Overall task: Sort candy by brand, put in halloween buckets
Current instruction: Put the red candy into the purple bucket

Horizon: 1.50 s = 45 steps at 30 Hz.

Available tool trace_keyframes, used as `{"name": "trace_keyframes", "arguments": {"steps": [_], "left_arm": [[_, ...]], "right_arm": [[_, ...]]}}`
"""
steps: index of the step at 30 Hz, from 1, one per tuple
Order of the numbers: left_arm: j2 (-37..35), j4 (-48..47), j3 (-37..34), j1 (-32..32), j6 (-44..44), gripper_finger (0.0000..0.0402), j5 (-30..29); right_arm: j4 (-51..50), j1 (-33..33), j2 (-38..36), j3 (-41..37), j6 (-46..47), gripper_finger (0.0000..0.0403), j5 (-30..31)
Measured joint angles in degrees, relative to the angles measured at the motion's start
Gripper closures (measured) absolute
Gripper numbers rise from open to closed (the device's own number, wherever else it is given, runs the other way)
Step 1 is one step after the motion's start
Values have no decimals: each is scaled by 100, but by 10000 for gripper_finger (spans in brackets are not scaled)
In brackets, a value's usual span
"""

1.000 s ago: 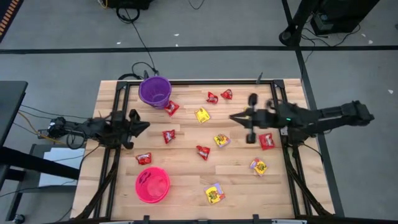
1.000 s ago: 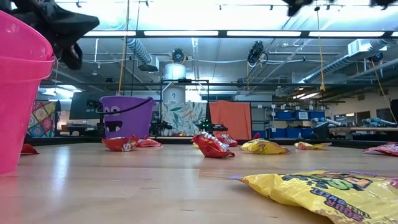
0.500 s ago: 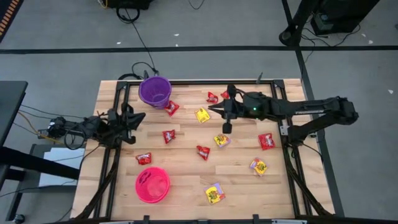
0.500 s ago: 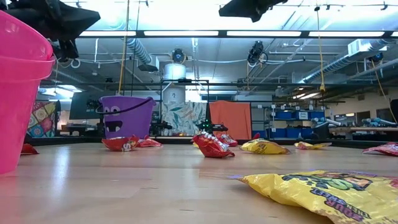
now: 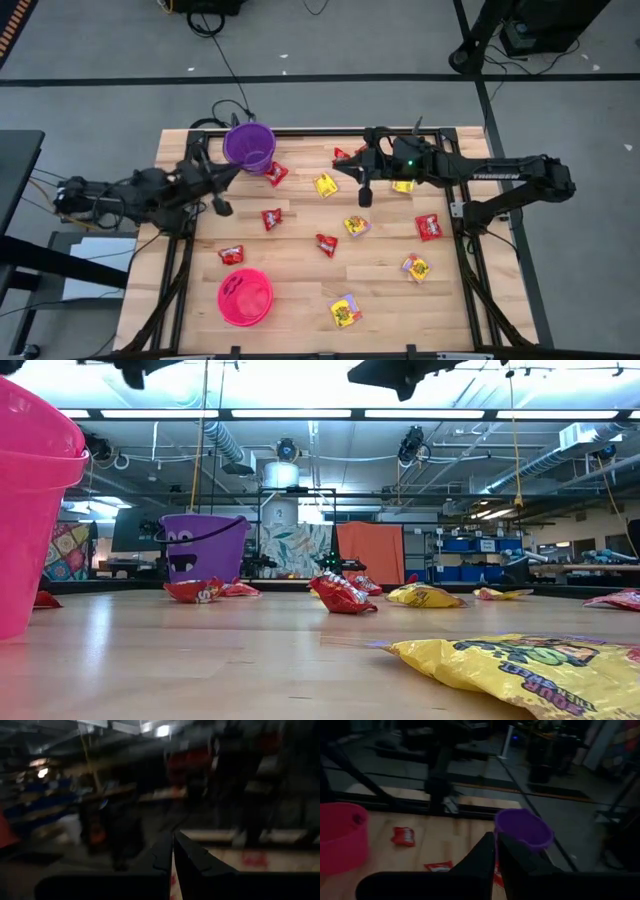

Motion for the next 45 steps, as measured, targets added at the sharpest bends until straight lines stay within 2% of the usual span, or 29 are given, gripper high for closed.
{"name": "trace_keyframes", "arguments": {"steps": [5, 16, 23, 31, 39, 45], "left_arm": [[718, -1035, 635, 314, -10, 378, -97], [2073, -1567, 460, 516, -24, 378, -95], [2848, -1353, 460, 516, -1, 378, -93], [2986, -1025, 462, 516, 16, 378, 176], [2938, -982, 464, 513, -107, 378, 199], [2701, -1353, 464, 509, -198, 375, -763]], "right_arm": [[3, -30, 0, 0, 3, 368, 45], [107, -30, 0, 0, 252, 368, 192], [698, -31, -2, -1, 291, 368, 451], [776, -32, 125, -2, 301, 368, 447], [747, -127, 1134, -10, 295, 368, 276], [852, -414, 1515, -9, 733, 368, -358]]}}
